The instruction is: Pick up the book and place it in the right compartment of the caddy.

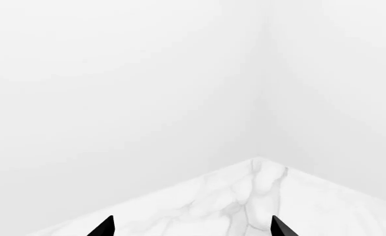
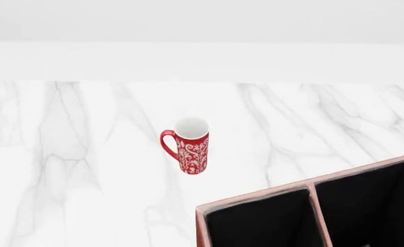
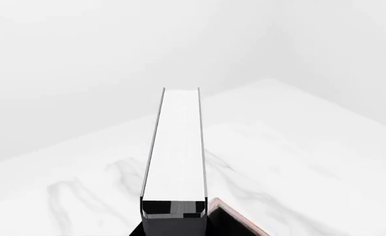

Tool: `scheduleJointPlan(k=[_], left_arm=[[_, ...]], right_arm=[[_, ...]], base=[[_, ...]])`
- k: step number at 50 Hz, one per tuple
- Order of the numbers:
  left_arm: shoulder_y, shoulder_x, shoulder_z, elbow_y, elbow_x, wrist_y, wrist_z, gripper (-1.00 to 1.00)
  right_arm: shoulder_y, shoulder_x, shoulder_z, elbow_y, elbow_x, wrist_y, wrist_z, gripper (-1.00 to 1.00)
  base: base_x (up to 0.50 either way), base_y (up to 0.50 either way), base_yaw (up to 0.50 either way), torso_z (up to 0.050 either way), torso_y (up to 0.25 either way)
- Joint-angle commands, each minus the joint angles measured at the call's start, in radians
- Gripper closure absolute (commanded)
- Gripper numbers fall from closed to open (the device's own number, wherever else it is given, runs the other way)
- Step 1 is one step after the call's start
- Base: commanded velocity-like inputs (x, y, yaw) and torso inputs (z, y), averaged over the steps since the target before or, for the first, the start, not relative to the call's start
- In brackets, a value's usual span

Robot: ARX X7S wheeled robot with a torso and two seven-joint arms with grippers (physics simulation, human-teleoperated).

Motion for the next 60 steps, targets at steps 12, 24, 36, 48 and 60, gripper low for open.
scheduleJointPlan(k=[12, 24, 36, 48, 60], left_arm=[[0.001, -0.001, 0.017, -0.008, 0.006, 0.011, -0.003, -1.0], [0.006, 0.007, 0.027, -0.029, 0.018, 0.035, 0.007, -1.0], [0.006, 0.005, 0.026, -0.03, 0.014, 0.034, 0.004, -1.0], [0.014, 0.009, 0.02, -0.03, 0.011, 0.041, 0.006, -1.0], [0.008, 0.004, 0.032, -0.033, 0.015, 0.041, 0.001, -1.0]], right_arm=[[-0.028, 0.002, 0.04, -0.004, -0.012, -0.006, 0.034, 1.0], [-0.059, -0.013, 0.123, -0.101, 0.085, 0.076, 0.129, 1.0], [-0.134, -0.029, 0.216, -0.17, 0.175, 0.12, 0.179, 1.0], [-0.16, -0.025, 0.213, -0.163, 0.157, 0.1, 0.178, 1.0], [-0.182, -0.014, 0.223, -0.144, 0.142, 0.093, 0.202, 1.0]], base=[[0.0, 0.0, 0.0, 0.001, 0.002], [0.0, 0.0, 0.0, 0.0, 0.002], [0.0, 0.0, 0.0, 0.001, 0.001], [0.0, 0.0, 0.0, 0.0, 0.002], [0.0, 0.0, 0.0, 0.0, 0.001]])
